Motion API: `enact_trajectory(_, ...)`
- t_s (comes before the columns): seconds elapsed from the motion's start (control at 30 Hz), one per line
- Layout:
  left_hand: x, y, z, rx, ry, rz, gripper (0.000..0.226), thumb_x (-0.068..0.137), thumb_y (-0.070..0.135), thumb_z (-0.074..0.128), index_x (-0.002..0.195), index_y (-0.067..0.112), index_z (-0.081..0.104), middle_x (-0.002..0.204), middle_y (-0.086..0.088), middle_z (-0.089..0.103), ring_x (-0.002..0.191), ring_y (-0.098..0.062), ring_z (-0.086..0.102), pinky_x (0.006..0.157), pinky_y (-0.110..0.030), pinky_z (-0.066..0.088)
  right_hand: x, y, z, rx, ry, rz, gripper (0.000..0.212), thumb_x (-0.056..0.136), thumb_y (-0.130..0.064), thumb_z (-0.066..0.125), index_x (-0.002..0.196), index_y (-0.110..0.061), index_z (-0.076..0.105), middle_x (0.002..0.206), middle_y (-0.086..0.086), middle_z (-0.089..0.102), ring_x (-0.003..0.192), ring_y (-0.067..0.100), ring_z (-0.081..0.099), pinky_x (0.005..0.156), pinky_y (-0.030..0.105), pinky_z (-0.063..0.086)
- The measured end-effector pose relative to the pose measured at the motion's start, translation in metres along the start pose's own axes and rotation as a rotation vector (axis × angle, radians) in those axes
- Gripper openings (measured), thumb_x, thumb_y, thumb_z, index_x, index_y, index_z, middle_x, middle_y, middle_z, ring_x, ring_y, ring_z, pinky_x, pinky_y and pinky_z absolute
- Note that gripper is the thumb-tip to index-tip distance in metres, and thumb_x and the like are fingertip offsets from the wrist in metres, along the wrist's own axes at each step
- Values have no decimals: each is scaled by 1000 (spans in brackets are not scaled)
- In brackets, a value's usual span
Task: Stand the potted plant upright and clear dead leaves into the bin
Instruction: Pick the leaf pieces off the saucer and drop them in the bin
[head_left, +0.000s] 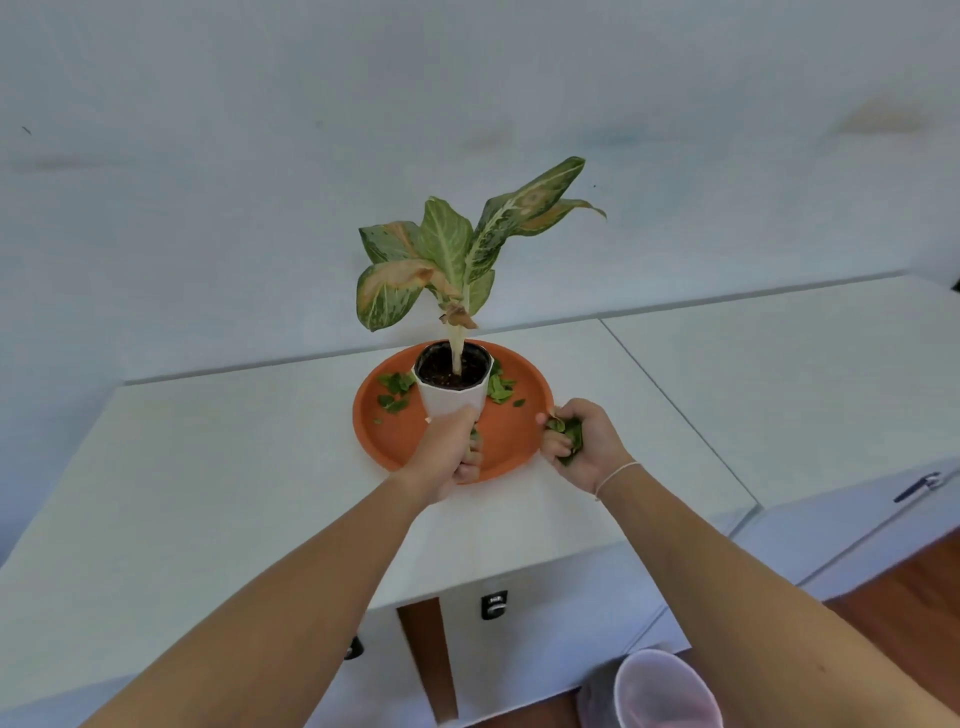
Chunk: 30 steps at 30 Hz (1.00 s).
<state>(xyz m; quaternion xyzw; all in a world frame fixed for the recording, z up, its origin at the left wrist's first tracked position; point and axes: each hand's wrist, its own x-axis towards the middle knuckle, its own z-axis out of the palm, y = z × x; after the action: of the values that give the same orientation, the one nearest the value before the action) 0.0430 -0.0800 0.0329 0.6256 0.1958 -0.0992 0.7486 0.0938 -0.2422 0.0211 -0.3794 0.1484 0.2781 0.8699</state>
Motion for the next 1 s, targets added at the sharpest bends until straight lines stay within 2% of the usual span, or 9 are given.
enact_trajectory(0.1,2,-7,28,-49,-107,-30,30,92,19,43,65,20,30,53,5,31,40,-7,26,36,-16,20,-14,-2,-20,67,58,-31,24,83,-1,27,65,-10,40,54,5,46,28,11,26,30,13,20)
enact_trajectory(0.23,2,-18,67,-113,-211,-65,21,93,14,47,74,16,39,64,-1,44,46,-8,37,38,-15,30,-40,-8,-59,93,148,-118,25,82,1,26,67,-8,45,46,0,43,29,11,26,31,13,19)
enact_trajectory(0.47,-4,-34,136,-79,-338,-133,31,92,6,50,66,16,37,63,-2,40,44,-9,36,39,-17,28,-81,-30,-145,209,280,-211,12,72,-9,38,60,-10,43,44,0,37,29,12,23,32,14,18)
enact_trajectory(0.57,-8,-44,179,-32,-402,-175,32,93,4,47,65,16,39,62,-2,41,44,-10,36,39,-17,28,-97,-44,-184,255,314,-208,33,89,-22,39,58,-12,39,42,0,34,28,12,23,31,15,18)
enact_trajectory(0.63,-12,-54,209,-4,-433,-214,20,94,4,44,77,14,47,63,-2,42,47,-10,37,39,-17,30,-107,-52,-210,269,337,-193,41,95,-28,37,57,-14,35,40,0,32,27,12,23,30,15,18)
enact_trajectory(0.7,-15,-69,237,63,-459,-254,17,95,3,38,88,13,50,62,-2,42,45,-10,37,39,-16,30,-116,-59,-238,262,366,-177,42,98,-30,34,58,-15,33,40,-1,32,27,11,22,29,15,18)
enact_trajectory(0.8,-20,-100,276,158,-499,-331,22,96,5,33,90,14,52,58,2,38,40,-8,33,38,-16,28,-131,-62,-281,226,460,-128,45,100,-34,34,59,-15,34,41,-2,32,28,10,20,28,15,17)
enact_trajectory(0.93,-20,-146,310,230,-501,-454,20,98,15,36,94,15,55,53,5,30,41,-9,24,40,-18,22,-147,-46,-330,183,602,-62,46,99,-40,38,59,-16,36,47,-2,32,29,9,20,28,14,17)
enact_trajectory(1.0,-20,-167,323,271,-484,-520,18,98,23,41,89,14,53,55,4,26,41,-9,23,39,-18,21,-151,-33,-353,206,655,-35,46,98,-40,39,60,-15,37,48,-2,33,29,9,21,28,14,18)
